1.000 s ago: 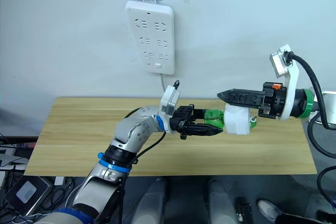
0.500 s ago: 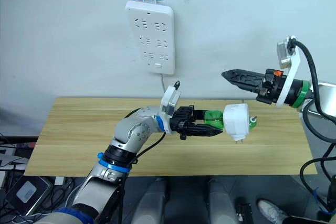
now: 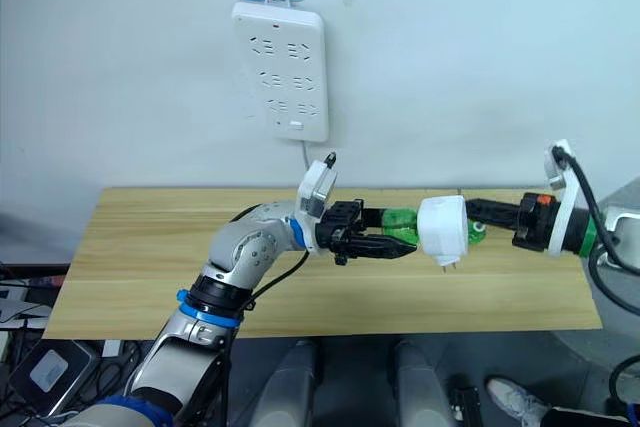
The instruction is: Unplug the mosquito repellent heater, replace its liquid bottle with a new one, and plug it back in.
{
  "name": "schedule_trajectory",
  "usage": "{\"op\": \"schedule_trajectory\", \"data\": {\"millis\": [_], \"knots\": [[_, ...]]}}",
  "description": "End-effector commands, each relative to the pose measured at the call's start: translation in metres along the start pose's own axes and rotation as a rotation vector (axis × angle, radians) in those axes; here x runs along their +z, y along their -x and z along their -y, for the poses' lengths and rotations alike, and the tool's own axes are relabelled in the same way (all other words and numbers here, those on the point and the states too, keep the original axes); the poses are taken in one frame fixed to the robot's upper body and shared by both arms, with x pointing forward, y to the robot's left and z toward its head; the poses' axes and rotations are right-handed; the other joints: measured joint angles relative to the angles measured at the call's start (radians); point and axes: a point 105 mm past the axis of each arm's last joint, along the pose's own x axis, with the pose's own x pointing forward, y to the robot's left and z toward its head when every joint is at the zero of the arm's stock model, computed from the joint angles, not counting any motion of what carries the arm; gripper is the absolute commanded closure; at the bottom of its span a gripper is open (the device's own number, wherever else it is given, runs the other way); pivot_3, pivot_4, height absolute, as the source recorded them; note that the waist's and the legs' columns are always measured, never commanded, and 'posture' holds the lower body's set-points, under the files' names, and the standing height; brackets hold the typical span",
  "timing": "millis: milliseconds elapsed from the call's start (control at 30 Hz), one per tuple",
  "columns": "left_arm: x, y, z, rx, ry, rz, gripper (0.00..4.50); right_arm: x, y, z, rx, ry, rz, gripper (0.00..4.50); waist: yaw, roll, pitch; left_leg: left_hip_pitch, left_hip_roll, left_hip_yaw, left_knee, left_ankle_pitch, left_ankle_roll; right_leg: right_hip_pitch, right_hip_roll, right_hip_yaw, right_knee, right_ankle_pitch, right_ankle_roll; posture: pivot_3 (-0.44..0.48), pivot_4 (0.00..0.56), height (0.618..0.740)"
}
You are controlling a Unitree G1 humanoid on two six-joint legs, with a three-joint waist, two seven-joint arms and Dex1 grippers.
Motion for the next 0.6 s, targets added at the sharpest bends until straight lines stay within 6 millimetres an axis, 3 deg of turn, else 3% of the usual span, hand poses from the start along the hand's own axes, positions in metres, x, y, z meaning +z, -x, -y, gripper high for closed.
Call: {"op": "schedule_trajectory", "data": {"millis": [33,67,100,333,600], "knots": [[0.013,-0.002,0.003,-0.022,-0.033,0.028,2.25,-0.009,0.001,-0.026,0.097,0.042,-0.007,3.99,0.001,0.0,0.0,0.0,0.0,0.0,0.0,0.0,0.0,0.0,0.0,0.0,0.0,0.0,0.0,0.162,0.309,0.74],[0.013,-0.002,0.002,-0.018,-0.034,0.029,2.25,-0.014,0.0,-0.028,0.109,0.04,-0.011,4.36,0.002,0.0,0.0,0.0,0.0,0.0,0.0,0.0,0.0,0.0,0.0,0.0,0.0,0.0,0.0,0.162,0.309,0.74],[0.014,-0.002,0.0,-0.012,-0.03,0.036,2.25,-0.02,-0.002,-0.031,0.121,0.041,-0.013,4.46,0.002,0.0,0.0,0.0,0.0,0.0,0.0,0.0,0.0,0.0,0.0,0.0,0.0,0.0,0.0,0.164,0.307,0.74],[0.011,-0.001,-0.006,0.016,-0.046,0.023,2.25,-0.038,-0.004,-0.062,0.288,0.094,-0.023,4.46,0.002,0.0,0.0,-0.001,-0.001,0.0,0.0,0.0,0.0,0.001,-0.001,0.0,-0.001,0.0,0.0,0.158,0.303,0.74],[0.0,-0.001,-0.008,0.017,-0.07,-0.025,2.25,-0.028,0.002,-0.099,0.489,0.235,-0.056,4.46,0.001,0.0,0.0,0.0,-0.001,0.0,0.001,0.0,0.0,0.001,-0.001,0.0,-0.002,0.0,0.0,0.141,0.303,0.74]]}}
